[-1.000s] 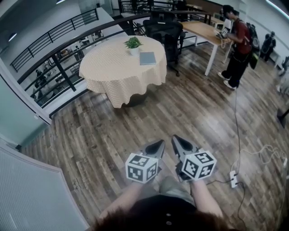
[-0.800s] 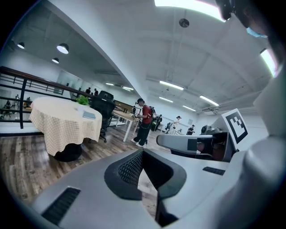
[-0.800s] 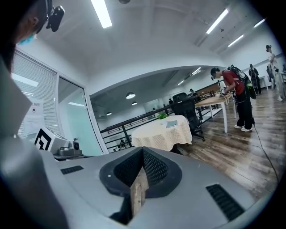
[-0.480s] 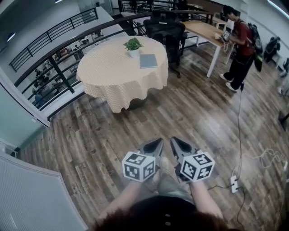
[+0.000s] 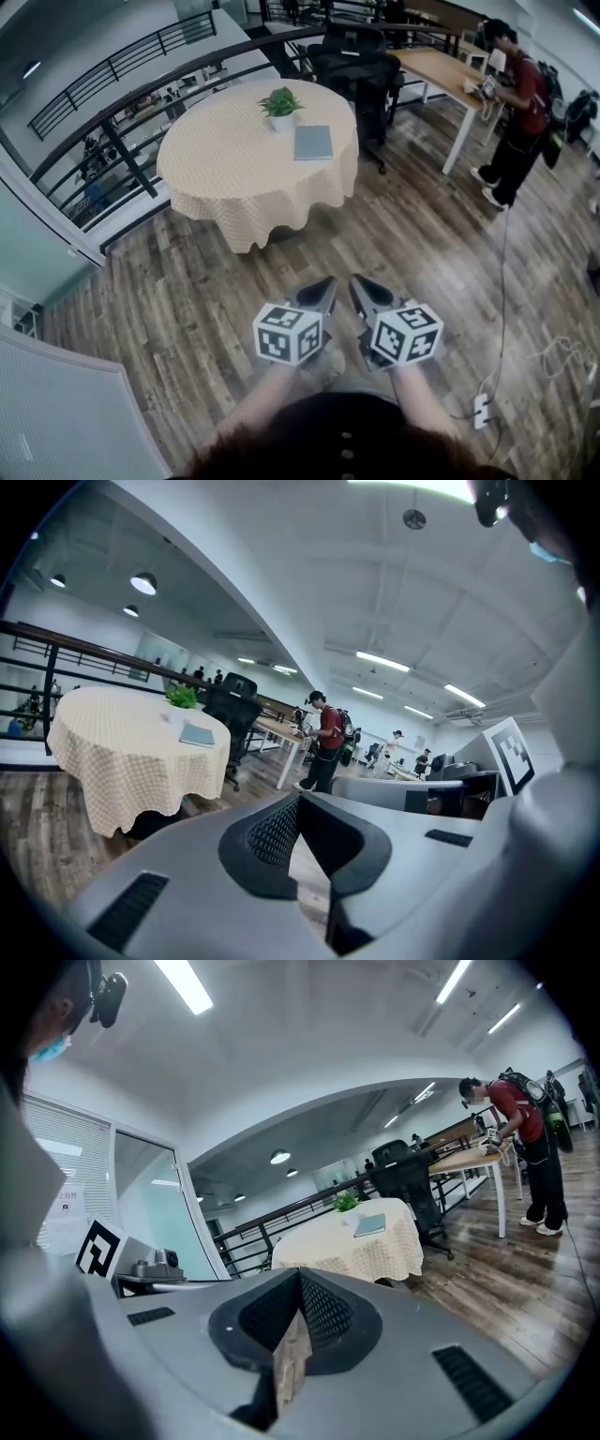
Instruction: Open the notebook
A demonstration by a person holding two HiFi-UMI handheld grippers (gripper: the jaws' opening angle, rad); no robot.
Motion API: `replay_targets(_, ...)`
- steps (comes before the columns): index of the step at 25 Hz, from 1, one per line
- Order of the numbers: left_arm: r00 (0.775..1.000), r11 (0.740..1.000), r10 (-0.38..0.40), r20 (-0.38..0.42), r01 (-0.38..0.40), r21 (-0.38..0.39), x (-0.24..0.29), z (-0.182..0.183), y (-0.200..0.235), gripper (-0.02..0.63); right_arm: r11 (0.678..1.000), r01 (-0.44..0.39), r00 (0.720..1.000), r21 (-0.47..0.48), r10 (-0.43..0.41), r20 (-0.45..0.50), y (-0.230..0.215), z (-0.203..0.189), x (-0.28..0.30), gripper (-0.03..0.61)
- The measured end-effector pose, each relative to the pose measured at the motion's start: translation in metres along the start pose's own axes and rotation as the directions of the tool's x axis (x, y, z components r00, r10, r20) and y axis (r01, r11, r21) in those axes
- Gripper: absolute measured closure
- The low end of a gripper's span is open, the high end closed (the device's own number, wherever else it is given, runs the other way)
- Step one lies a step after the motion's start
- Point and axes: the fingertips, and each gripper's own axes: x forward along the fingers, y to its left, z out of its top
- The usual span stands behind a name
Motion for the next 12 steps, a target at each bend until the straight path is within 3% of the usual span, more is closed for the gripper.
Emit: replay_targets(12,1.0,0.999,0.003,0.017,-0.003,-0.036,0.105,0.052,0.037,0.606,1.0,-0.022,0.999,-0.004,0.021,-0.024,-0.086,0.05,0.07,0.568)
